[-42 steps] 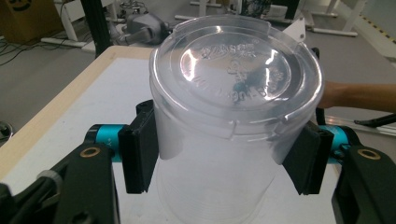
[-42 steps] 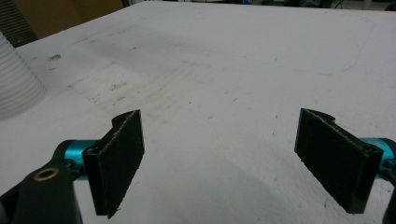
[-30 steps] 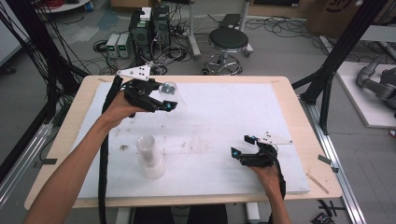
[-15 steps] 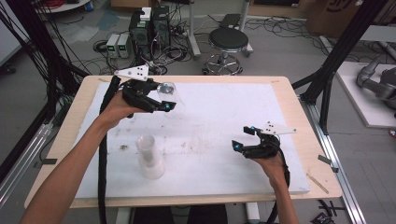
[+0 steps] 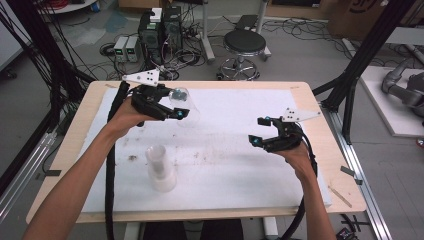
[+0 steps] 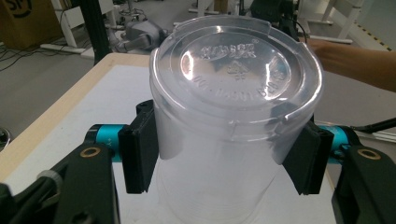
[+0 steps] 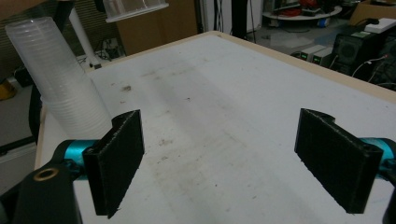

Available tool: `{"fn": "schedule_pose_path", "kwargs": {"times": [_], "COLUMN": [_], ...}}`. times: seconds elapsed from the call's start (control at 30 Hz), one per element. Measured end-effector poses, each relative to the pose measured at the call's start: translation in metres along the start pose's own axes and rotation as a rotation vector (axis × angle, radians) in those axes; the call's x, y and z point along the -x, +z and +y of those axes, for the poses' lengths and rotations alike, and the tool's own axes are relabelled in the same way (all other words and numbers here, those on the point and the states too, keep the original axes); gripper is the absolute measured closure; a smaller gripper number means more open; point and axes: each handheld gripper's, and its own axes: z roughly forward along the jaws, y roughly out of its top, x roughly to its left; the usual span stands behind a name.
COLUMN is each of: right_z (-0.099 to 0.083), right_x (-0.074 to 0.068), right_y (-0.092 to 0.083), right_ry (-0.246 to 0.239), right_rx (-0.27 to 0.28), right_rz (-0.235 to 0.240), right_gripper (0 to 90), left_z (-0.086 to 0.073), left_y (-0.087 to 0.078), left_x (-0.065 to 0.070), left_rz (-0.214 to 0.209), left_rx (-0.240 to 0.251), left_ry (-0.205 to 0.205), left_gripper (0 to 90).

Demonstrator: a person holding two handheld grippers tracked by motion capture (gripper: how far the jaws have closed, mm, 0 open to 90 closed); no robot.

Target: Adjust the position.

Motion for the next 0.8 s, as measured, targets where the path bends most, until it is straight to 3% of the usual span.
{"fn": "schedule_pose_path", "kwargs": {"times": [0.3,0.47,0.8], "right_z": [0.024,0.034,0.058], "right_x": [0.004,0.002,-0.001], "right_y": [0.008,0.014,0.037], "right_ry": [-0.036,-0.049,-0.077], "right_rx": [-0.008,0.021,0.027], "right_rz": [0.055,0.093,0.162], "right_gripper": [15.4,15.4,15.4], "left_z": [0.001,0.004,0.007], "left_y": [0.005,0.01,0.02], "left_x": [0.002,0.004,0.007], "left_rz": [-0.014,-0.03,-0.051], "left_rx": [0.015,0.043,0.073], "left_ry": [-0.012,-0.016,-0.018], "left_gripper": [35.9,35.9,36.0]}}
